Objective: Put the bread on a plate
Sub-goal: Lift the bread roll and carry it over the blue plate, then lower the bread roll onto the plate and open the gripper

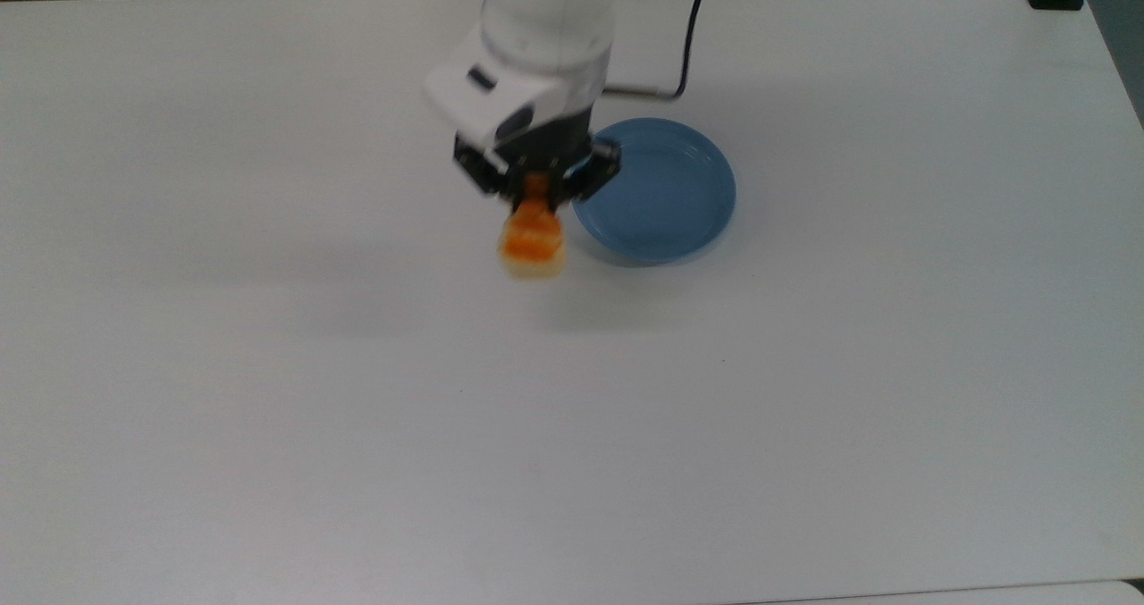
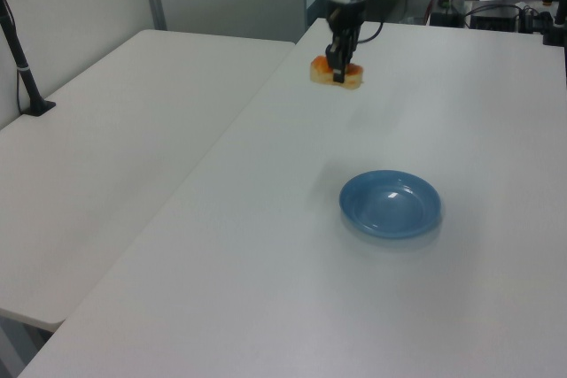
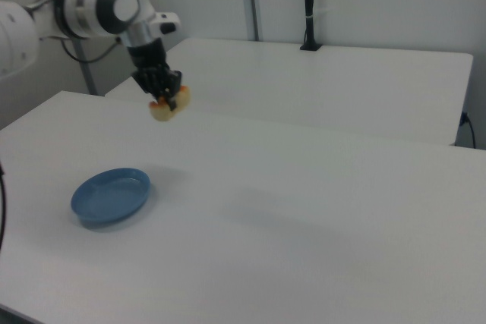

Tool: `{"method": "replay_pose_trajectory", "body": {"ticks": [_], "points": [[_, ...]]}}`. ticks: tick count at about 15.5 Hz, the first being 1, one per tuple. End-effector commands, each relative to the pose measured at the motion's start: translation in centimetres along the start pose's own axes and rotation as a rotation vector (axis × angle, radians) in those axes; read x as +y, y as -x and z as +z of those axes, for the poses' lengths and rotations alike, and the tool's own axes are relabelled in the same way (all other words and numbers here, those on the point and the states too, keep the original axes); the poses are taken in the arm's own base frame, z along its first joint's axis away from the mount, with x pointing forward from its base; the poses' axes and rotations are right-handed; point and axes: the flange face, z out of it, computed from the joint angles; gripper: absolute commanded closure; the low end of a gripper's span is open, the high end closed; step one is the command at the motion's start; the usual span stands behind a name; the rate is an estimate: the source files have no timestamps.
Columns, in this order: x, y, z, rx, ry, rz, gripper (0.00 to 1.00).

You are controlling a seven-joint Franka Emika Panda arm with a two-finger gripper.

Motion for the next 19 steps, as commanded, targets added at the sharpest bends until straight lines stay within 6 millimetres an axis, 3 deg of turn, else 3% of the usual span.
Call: {"method": "replay_pose_trajectory", "body": {"ticks": [1,6,9,13,19], "points": [[-4.6,7.2,-2.9,-0.044,-0.023,0.005,0.71],[-8.7,11.8,0.1,-0.099,-0.007,0.015,0.72],[-10.6,13.8,3.9,-0.112,-0.008,0.025,0.72],[-11.4,14.9,7.5,-0.085,-0.022,0.061,0.72],[-12.0,15.3,10.0,-0.097,-0.021,0.067,0.72]]}}
